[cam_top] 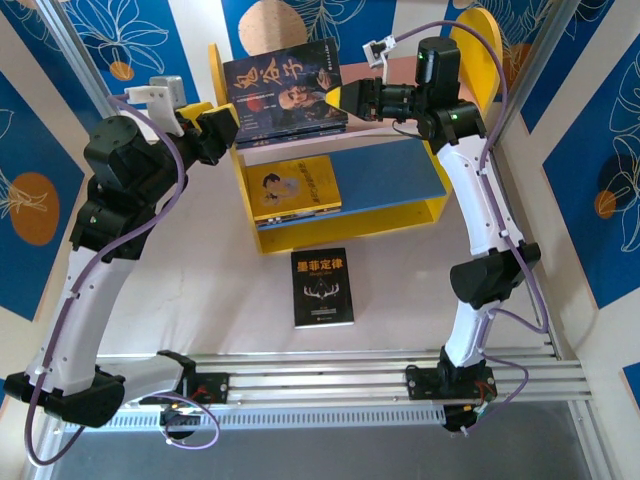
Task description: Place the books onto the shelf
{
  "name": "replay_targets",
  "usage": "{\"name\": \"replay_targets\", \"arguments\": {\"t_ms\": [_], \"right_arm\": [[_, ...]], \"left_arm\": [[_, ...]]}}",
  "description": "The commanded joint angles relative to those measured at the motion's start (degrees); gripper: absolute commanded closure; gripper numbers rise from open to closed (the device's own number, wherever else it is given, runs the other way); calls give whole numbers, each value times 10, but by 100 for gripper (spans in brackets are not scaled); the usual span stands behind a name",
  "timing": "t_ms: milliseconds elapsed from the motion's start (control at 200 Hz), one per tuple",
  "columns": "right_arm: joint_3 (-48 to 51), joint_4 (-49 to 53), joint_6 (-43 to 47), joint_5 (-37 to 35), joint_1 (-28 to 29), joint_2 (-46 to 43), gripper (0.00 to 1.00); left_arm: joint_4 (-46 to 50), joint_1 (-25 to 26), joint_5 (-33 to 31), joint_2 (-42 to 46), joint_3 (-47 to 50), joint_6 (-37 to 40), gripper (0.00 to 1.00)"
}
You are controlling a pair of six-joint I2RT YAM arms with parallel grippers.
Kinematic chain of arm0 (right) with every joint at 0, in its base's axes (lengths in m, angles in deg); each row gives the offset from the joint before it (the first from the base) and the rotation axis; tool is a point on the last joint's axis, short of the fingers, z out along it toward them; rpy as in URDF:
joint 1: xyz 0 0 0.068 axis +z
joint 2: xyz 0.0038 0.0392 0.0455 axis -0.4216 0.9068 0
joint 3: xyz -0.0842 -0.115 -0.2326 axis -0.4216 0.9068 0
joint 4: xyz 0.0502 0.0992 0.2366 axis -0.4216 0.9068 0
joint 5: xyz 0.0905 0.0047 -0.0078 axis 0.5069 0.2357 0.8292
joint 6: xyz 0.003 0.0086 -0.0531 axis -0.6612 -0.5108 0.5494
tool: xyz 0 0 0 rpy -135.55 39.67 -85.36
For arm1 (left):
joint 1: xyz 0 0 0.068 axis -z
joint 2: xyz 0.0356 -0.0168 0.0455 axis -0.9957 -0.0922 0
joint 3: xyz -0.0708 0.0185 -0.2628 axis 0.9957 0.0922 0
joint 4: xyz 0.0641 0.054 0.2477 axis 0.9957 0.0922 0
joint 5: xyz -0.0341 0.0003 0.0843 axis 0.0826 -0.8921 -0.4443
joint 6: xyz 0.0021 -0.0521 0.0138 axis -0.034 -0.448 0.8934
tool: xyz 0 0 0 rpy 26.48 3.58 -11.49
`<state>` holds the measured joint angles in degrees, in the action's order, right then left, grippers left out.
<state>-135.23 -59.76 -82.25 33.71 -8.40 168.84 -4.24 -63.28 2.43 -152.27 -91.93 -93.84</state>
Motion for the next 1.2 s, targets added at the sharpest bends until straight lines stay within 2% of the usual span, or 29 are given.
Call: {"name": "replay_targets", "arguments": {"t_ms": [0,410,575,730,1035,1196], "right_arm": [[-29,0,16,13,9,2,100],[-36,27,30,15,7,7,100],[-66,56,48,-5,10,21,77],[-110,84,55,-8,11,47,63],[-162,146,95,-66,16,69,43],[-172,178,126,-110,16,65,39]], "left_arm": [[-8,-2,-2,4,3,10,45],[-8,-3,-2,6,1,10,45],[-7,-3,0,7,1,9,45],[-5,-2,-2,11,1,10,45],[2,-3,-4,14,0,14,45],[4,-3,-6,15,0,16,45]]}}
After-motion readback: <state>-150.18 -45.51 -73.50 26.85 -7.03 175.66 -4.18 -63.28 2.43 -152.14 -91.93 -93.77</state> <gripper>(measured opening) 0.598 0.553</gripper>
